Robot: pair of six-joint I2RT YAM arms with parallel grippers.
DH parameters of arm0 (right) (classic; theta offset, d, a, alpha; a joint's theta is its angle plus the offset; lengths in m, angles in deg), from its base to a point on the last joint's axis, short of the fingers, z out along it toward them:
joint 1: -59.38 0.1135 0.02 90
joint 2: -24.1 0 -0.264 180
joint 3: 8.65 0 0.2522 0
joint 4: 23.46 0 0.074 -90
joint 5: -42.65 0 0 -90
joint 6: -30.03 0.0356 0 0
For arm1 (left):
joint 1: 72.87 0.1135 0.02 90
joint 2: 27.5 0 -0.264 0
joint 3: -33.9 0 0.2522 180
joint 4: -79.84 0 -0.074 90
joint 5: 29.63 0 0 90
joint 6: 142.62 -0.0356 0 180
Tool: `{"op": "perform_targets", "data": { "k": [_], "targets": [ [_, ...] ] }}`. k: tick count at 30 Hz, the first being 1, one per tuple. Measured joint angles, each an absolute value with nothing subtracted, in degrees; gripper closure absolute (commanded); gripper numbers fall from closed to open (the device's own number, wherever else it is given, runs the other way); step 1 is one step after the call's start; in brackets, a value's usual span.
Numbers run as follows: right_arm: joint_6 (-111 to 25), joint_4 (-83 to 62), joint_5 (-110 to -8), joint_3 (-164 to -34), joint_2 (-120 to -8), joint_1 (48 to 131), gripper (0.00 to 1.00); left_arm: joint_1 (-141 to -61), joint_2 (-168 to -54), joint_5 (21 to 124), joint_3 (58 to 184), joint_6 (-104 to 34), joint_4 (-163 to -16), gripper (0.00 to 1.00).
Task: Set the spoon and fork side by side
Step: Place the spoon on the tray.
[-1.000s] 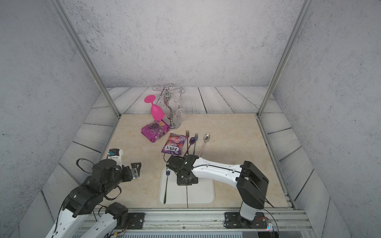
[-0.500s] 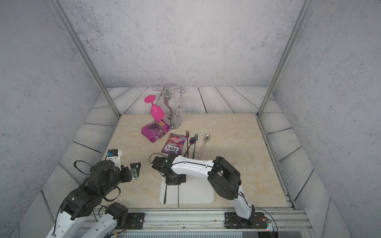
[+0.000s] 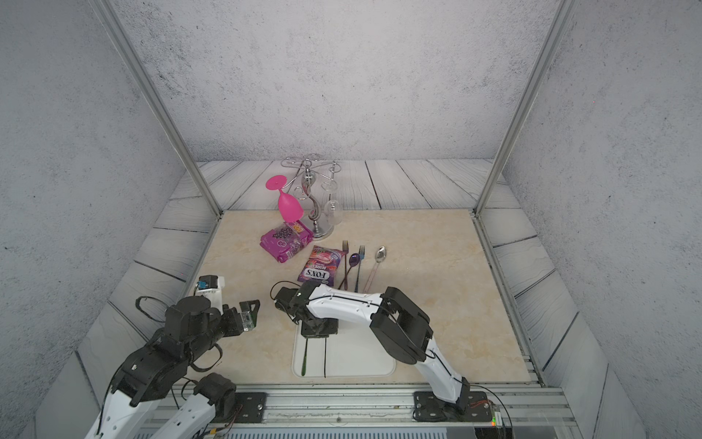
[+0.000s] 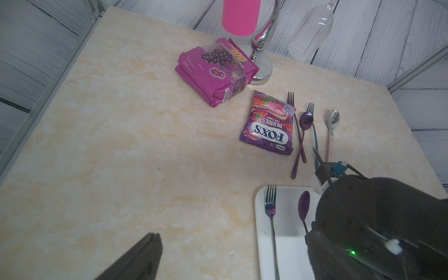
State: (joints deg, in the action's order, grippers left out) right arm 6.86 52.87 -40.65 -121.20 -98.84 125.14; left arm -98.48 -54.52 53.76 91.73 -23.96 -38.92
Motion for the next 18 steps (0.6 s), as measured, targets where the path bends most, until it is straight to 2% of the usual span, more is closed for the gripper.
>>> {"op": "perform_targets", "data": {
  "k": [11, 18],
  "targets": [
    [7.1, 53.3, -40.5, -123.7, -101.9, 124.8, 1.00, -98.5, -54.5, 54.0, 91.7, -24.0, -39.0, 0.00],
    [6.9, 52.6, -40.9, -123.7, -102.1, 124.6, 0.90, -98.5, -54.5, 54.0, 91.7, -24.0, -39.0, 0.00]
  ]
}}
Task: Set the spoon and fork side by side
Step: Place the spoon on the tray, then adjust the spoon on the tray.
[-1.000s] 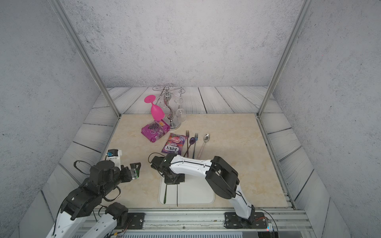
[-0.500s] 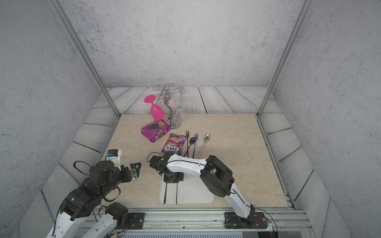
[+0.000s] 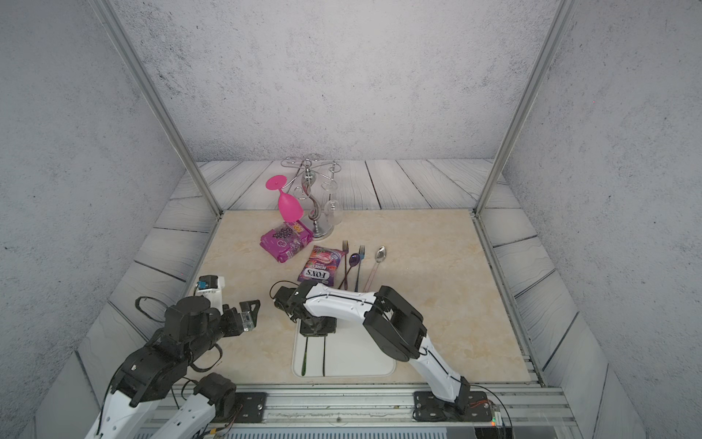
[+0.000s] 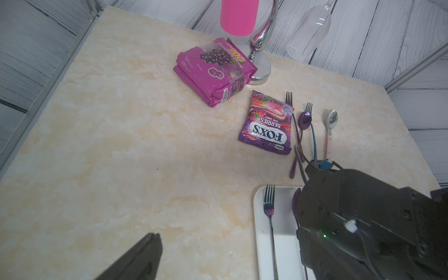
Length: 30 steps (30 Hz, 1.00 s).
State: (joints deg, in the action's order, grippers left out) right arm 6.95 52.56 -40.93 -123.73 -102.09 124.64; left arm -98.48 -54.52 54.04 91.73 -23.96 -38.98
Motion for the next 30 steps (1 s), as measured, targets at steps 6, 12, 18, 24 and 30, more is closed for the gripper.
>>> {"op": "perform_targets", "data": {
  "k": [6, 12, 18, 24, 30],
  "targets": [
    [6.1, 51.9, -41.4, -123.7, -102.2, 124.6, 0.84, -98.5, -54.5, 54.0, 91.7, -24.0, -39.0, 0.01],
    [5.0, 51.8, -41.4, -123.7, -102.1, 124.6, 0.83, -98.5, -54.5, 54.0, 91.7, -24.0, -39.0, 0.01],
    [0.5, 50.8, -41.5, -120.2, -95.9, 124.6, 0.72, -98.5, -54.6, 54.0, 91.7, -24.0, -39.0, 0.00],
    [-8.6, 47.5, -44.7, -111.2, -84.9, 124.0, 0.57, -98.5, -55.2, 54.0, 91.7, -24.0, -39.0, 0.00],
    [-14.0, 43.1, -49.4, -108.9, -86.4, 121.4, 0.60, -98.5, -56.1, 54.0, 91.7, -24.0, -39.0, 0.01]
  ]
}}
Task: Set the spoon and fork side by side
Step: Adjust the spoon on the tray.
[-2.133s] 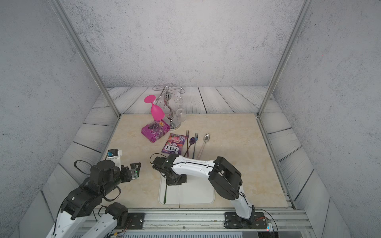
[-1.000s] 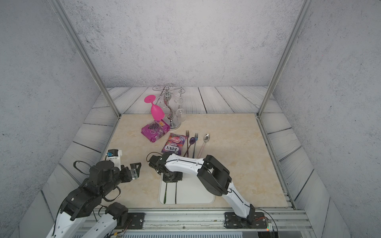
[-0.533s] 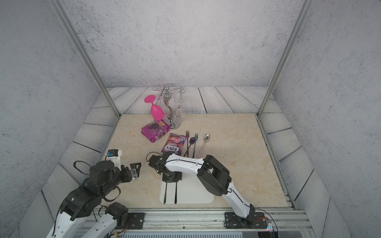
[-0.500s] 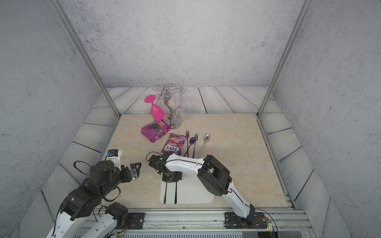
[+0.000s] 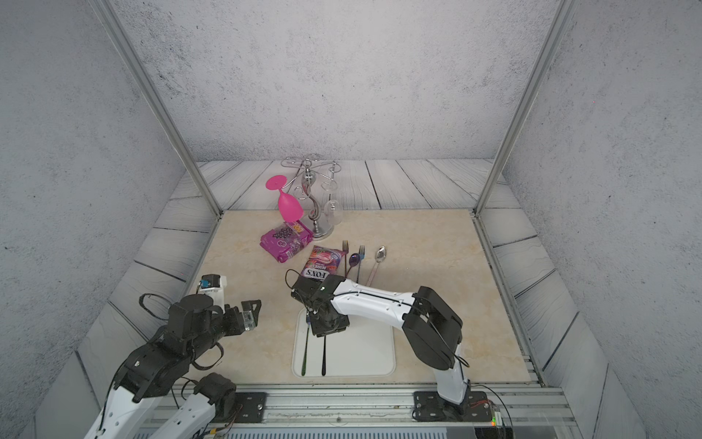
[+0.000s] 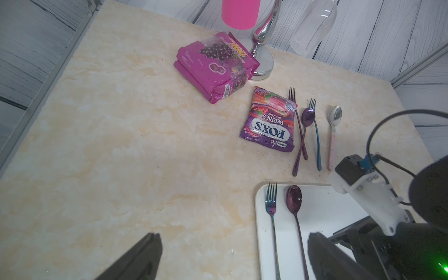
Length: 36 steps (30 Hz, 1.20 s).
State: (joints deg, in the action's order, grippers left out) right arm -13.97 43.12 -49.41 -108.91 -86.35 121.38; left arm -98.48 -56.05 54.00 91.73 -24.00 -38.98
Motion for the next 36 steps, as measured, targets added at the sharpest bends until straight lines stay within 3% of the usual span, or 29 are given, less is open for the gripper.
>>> {"op": "perform_targets", "data": {
  "k": [9, 20, 30, 36],
  "targets": [
    [-15.2, 40.0, -52.1, -109.8, -93.0, 119.5, 0.69, -98.5, -56.4, 54.0, 91.7, -24.1, -39.0, 0.00],
    [-14.4, 37.0, -54.4, -109.5, -94.0, 118.5, 0.73, -98.5, -56.4, 54.0, 91.7, -24.2, -39.0, 0.00],
    [-10.6, 34.5, -57.1, -107.8, -94.2, 118.1, 0.95, -98.5, -56.4, 54.0, 91.7, -24.2, -39.0, 0.01],
    [-7.3, 32.0, -58.4, -106.6, -93.7, 118.1, 0.97, -98.5, -56.4, 54.0, 91.7, -24.2, -39.0, 0.00]
  ]
}}
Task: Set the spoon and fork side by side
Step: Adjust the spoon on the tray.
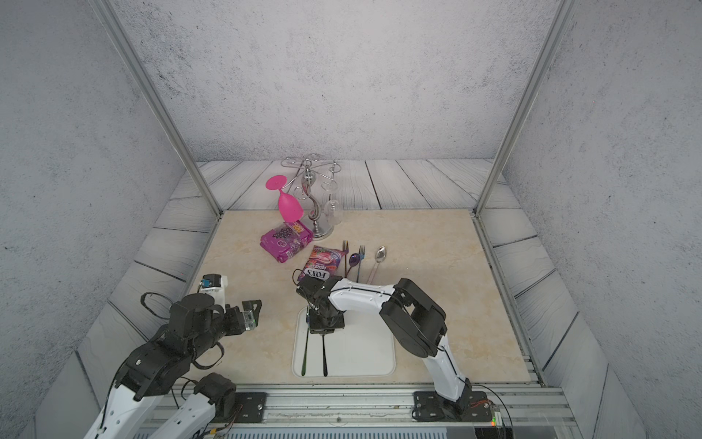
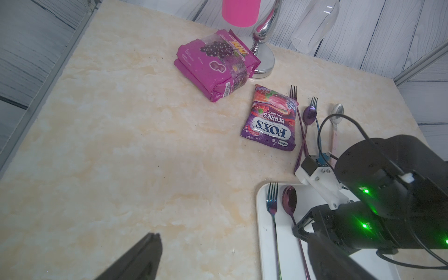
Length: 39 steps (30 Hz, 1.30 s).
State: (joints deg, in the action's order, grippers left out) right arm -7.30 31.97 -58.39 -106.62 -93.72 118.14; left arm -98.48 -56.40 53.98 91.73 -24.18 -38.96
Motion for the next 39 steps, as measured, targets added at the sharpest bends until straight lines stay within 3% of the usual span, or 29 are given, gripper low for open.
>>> {"op": "perform_targets", "data": {
  "k": [9, 18, 23, 39],
  "targets": [
    [-1.5, 29.5, -58.2, -105.1, -92.9, 118.2, 0.96, -98.5, -56.4, 54.0, 91.7, -24.2, -39.0, 0.00],
    [2.5, 26.7, -58.1, -102.9, -91.8, 118.2, 0.89, -98.5, -56.3, 54.0, 91.7, -24.2, -39.0, 0.00],
    [2.1, 26.9, -57.4, -102.9, -91.4, 118.3, 0.75, -98.5, -56.3, 54.0, 91.7, -24.2, -39.0, 0.00],
    [-7.1, 36.3, -51.4, -103.2, -88.4, 119.5, 0.71, -98.5, -56.3, 54.0, 91.7, -24.2, -39.0, 0.00]
  ]
}}
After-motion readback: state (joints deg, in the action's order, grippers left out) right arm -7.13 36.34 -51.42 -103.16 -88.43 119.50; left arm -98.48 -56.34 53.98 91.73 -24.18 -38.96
